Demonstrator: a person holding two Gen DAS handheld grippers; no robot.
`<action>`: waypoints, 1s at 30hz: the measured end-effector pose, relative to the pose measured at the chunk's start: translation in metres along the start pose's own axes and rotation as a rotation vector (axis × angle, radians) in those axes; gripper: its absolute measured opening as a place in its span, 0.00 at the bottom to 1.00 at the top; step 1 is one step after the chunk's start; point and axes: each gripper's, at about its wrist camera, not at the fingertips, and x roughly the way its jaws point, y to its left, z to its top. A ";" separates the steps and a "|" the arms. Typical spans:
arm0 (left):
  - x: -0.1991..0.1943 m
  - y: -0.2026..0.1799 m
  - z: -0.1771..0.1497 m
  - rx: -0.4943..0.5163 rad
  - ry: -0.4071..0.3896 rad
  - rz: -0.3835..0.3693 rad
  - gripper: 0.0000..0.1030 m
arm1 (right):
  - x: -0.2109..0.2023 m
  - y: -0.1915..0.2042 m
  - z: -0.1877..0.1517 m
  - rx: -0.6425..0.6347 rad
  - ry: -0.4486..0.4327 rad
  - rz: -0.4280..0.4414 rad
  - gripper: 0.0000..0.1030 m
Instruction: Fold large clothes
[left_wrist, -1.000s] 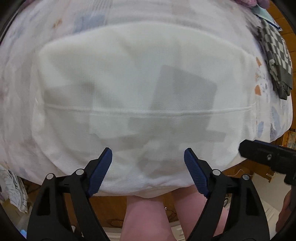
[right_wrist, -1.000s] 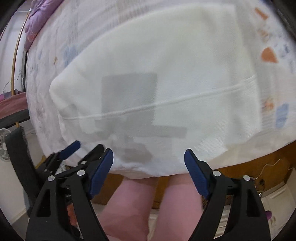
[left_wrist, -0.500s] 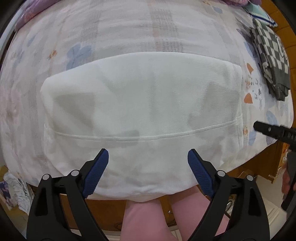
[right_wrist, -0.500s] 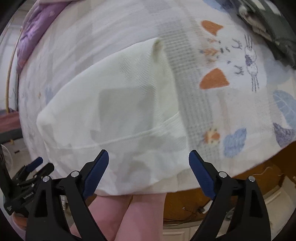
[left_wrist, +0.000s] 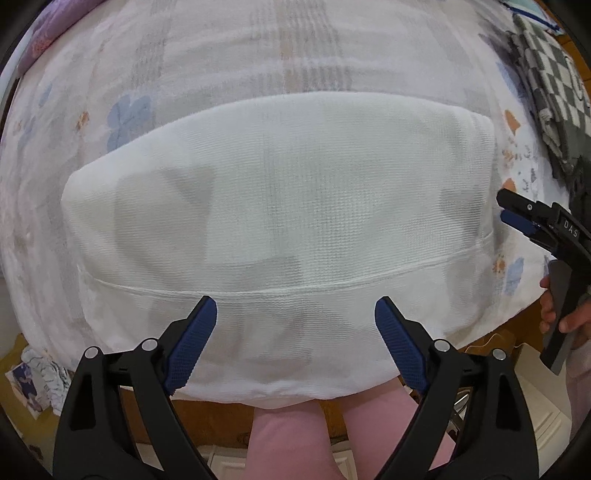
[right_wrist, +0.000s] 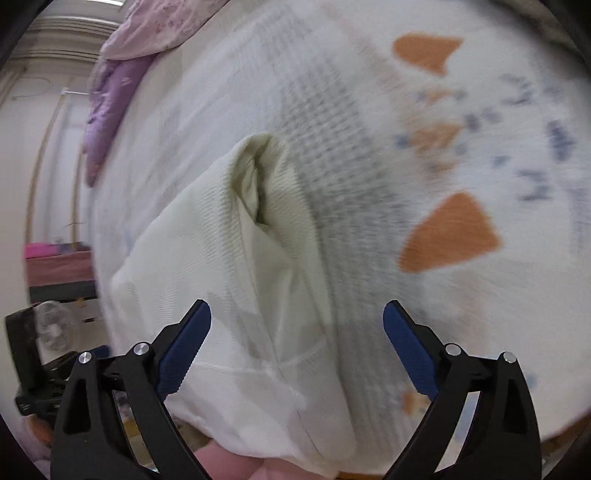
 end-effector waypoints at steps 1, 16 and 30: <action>0.003 0.000 0.000 -0.004 0.010 0.002 0.86 | 0.007 -0.001 0.002 -0.010 0.020 0.011 0.88; 0.022 0.000 0.010 -0.075 0.030 -0.064 0.85 | 0.030 -0.011 0.030 -0.003 0.120 0.167 0.49; 0.027 0.010 0.005 -0.081 0.027 -0.056 0.85 | 0.046 -0.002 0.038 -0.009 0.198 0.390 0.90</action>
